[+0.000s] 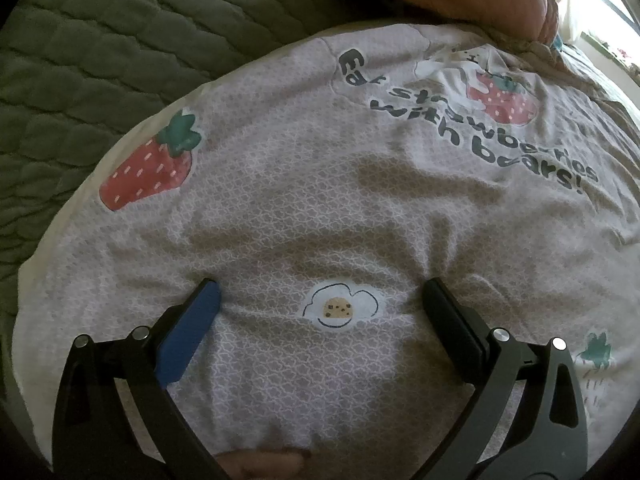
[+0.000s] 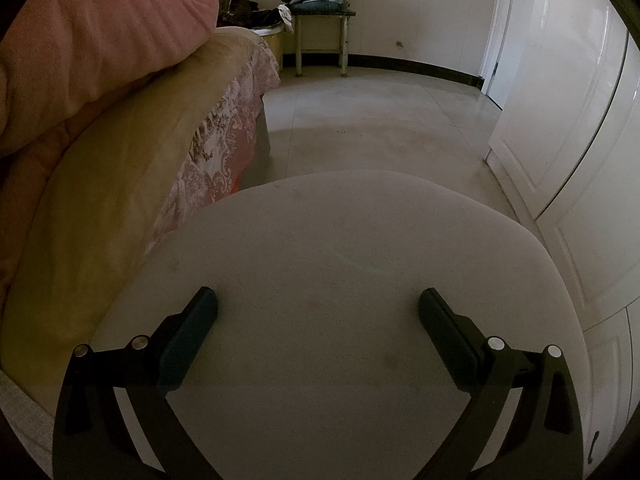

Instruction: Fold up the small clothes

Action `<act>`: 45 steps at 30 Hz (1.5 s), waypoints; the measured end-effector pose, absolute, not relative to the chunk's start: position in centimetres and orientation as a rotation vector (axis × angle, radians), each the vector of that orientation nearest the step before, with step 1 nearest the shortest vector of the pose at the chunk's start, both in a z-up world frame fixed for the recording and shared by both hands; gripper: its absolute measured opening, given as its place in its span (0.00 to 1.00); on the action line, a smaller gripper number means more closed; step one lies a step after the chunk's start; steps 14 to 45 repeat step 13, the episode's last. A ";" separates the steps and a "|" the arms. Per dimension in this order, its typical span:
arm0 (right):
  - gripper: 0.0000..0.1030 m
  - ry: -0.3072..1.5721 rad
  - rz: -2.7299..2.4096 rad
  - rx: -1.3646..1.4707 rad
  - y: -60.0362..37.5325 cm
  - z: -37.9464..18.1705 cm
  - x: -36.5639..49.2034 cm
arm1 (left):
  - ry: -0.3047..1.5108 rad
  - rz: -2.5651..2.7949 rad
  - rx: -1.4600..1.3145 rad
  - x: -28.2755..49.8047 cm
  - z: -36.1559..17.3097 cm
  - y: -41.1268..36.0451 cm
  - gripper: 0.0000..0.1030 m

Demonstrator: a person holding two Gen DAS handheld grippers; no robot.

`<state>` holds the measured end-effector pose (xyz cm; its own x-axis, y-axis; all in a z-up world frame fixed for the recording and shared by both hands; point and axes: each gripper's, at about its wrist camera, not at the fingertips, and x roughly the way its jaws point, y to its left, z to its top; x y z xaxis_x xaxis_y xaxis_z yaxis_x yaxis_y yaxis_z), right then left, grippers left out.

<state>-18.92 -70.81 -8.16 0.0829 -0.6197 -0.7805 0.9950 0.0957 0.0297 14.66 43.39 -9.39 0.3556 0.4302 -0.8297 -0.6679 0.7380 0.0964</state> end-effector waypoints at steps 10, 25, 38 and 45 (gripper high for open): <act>0.96 0.702 -1.354 0.678 -70.9 -8.2 -18.9 | 0.969 0.727 -0.269 14.6 -9.4 43.1 0.92; 0.96 0.702 -1.354 0.678 -70.9 -8.2 -18.9 | 0.968 0.727 -0.269 14.6 -9.4 43.0 0.92; 0.96 0.702 -1.354 0.678 -70.9 -8.2 -18.9 | 0.968 0.727 -0.269 14.6 -9.4 43.0 0.92; 0.96 0.702 -1.354 0.678 -70.9 -8.2 -18.9 | 0.968 0.727 -0.269 14.6 -9.4 43.0 0.92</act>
